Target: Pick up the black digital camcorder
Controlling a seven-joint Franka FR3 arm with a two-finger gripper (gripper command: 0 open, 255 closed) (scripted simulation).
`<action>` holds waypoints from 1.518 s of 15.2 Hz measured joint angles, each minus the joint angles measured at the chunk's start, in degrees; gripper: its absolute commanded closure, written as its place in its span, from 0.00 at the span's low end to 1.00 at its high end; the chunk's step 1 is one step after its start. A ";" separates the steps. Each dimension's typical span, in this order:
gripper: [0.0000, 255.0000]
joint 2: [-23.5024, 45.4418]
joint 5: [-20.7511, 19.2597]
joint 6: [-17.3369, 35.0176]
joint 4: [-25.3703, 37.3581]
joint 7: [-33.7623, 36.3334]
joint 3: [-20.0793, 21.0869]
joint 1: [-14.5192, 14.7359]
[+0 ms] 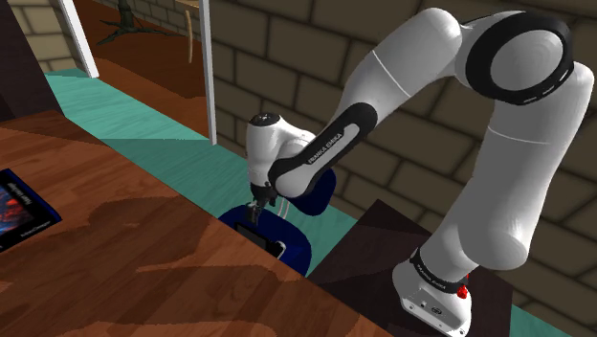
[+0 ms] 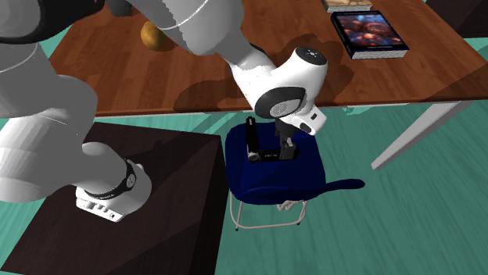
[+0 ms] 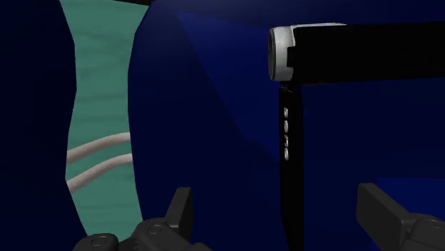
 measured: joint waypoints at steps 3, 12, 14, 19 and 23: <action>0.00 6.58 -2.67 1.94 4.51 2.13 -1.12 1.91; 0.00 16.03 -6.15 6.56 9.27 5.18 -3.68 4.97; 1.00 16.57 -6.30 6.80 9.58 5.25 -3.85 5.06; 1.00 16.66 -6.31 6.93 9.71 5.29 -3.86 5.10; 1.00 16.64 -6.30 6.96 9.69 5.28 -3.86 5.09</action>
